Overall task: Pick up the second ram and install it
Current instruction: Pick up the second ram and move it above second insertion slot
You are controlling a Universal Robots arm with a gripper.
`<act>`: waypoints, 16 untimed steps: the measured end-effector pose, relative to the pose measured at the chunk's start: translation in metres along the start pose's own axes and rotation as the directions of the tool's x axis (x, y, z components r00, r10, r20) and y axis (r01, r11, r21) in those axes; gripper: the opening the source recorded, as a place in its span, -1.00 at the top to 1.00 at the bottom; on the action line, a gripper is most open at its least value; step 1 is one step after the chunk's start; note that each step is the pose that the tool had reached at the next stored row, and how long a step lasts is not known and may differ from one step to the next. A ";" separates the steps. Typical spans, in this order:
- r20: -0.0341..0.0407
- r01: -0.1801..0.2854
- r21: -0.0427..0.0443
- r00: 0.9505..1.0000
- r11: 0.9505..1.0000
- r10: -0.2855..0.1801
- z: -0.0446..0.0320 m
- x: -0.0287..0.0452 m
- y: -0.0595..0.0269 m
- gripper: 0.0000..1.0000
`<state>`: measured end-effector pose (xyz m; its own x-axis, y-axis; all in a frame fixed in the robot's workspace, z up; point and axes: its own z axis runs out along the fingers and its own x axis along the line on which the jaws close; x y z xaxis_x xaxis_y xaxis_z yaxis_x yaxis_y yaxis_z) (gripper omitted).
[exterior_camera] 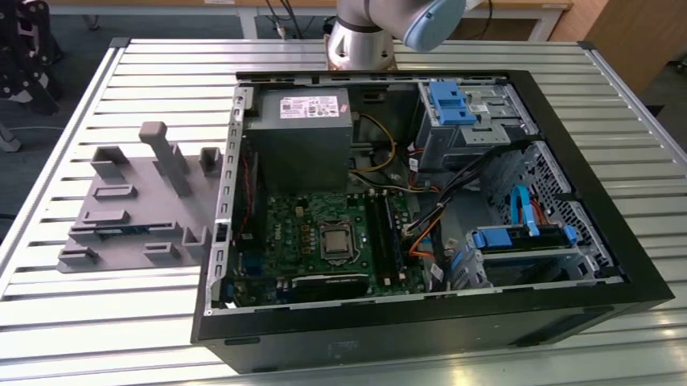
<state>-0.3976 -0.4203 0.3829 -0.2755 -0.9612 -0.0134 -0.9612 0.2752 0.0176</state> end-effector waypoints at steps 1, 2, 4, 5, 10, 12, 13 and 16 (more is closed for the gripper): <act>0.000 0.012 0.000 1.000 1.000 -0.012 0.0001 0.0000 0.0000 0.79; 0.000 0.025 0.000 1.000 1.000 -0.025 0.0002 0.0000 0.0001 0.79; -0.001 0.047 -0.001 0.999 0.999 -0.047 0.0003 0.0001 0.0002 0.79; -0.001 0.058 -0.001 0.998 0.998 -0.058 0.0004 0.0001 0.0002 0.79; -0.002 0.129 -0.002 0.992 0.992 -0.129 0.0008 0.0001 0.0002 0.79; -0.003 0.159 -0.002 0.987 0.987 -0.159 0.0011 0.0001 0.0002 0.79; -0.003 0.174 -0.003 0.985 0.985 -0.174 0.0012 0.0001 0.0002 0.79; -0.003 0.212 -0.003 0.977 0.977 -0.212 0.0015 0.0001 0.0002 0.79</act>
<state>-0.3979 -0.4203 0.3814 -0.0649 -0.9978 -0.0133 -0.9978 0.0647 0.0171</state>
